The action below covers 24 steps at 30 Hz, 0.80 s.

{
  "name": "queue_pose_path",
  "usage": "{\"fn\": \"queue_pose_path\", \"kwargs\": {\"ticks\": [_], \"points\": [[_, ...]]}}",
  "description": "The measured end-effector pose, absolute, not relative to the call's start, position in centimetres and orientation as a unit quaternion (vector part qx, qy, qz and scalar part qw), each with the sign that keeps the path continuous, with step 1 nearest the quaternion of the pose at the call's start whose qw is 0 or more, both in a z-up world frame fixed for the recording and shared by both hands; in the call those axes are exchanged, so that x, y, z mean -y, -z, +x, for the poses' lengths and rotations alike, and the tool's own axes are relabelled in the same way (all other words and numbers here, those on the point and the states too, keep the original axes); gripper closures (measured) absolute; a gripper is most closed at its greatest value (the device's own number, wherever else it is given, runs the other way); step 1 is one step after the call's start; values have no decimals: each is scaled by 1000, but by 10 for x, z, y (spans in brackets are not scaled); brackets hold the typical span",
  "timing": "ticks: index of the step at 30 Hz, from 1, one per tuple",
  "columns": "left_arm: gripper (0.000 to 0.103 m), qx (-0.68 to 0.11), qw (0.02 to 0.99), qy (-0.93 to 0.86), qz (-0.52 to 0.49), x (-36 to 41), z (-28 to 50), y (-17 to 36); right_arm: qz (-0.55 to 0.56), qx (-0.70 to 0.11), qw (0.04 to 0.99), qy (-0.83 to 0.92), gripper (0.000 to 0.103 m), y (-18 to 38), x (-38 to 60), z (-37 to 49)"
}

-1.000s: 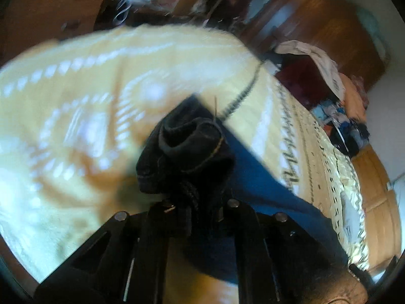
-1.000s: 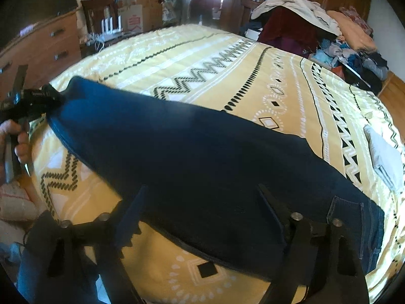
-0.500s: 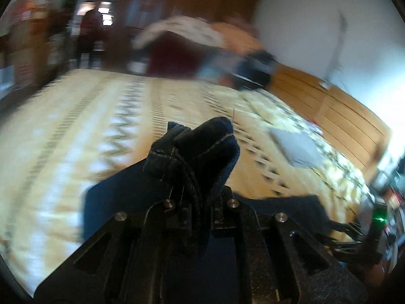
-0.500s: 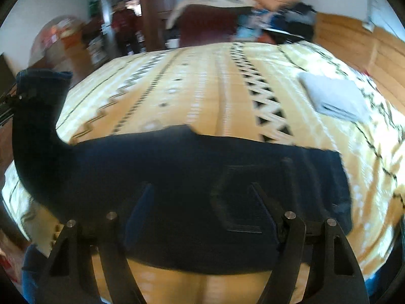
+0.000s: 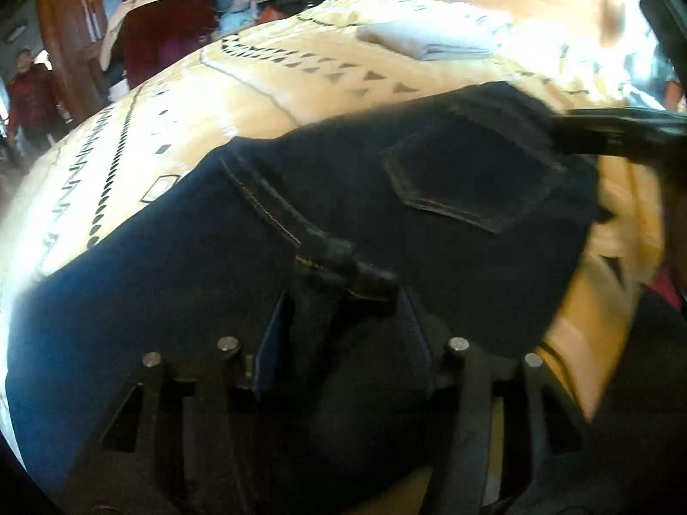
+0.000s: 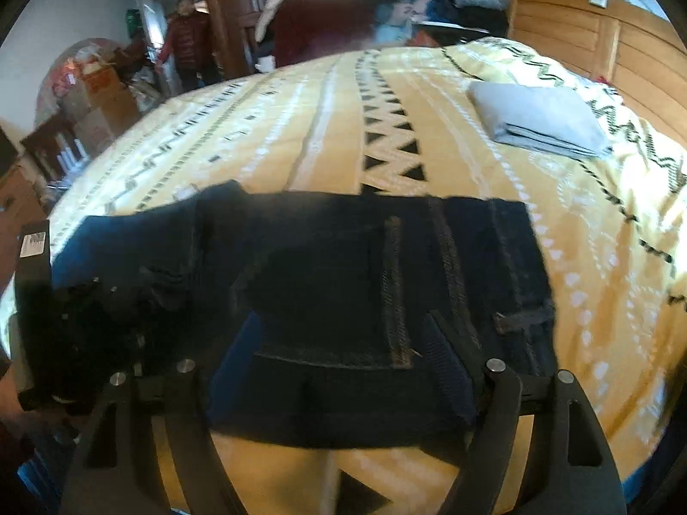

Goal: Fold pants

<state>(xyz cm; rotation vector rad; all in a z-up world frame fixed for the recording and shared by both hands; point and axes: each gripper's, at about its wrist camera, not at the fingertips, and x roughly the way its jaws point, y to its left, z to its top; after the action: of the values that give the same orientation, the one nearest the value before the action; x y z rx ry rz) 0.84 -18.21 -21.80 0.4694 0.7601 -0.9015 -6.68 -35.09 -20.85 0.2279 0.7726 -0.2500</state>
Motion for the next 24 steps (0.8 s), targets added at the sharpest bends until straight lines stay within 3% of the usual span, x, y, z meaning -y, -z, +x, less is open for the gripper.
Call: {"fn": "queue_pose_path", "kwargs": {"ticks": [11,18,21,22,23,24], "points": [[51,-363,865,330,103,69,24,178,281,-427,854,-101,21,241,308,26],[51,-373,886,272,48,19,52,177,277,-482,826,-94,23,268,283,65],[51,-376,891,252,31,7,62,179,250,-500,824,-93,49,273,267,70],[51,-376,892,249,27,4,64,179,251,-502,822,-95,74,274,266,70],[51,-375,894,245,23,4,67,178,262,-501,818,-106,83,273,263,69],[51,-368,897,242,24,2,66,174,268,-489,822,-114,83,266,260,64]]}}
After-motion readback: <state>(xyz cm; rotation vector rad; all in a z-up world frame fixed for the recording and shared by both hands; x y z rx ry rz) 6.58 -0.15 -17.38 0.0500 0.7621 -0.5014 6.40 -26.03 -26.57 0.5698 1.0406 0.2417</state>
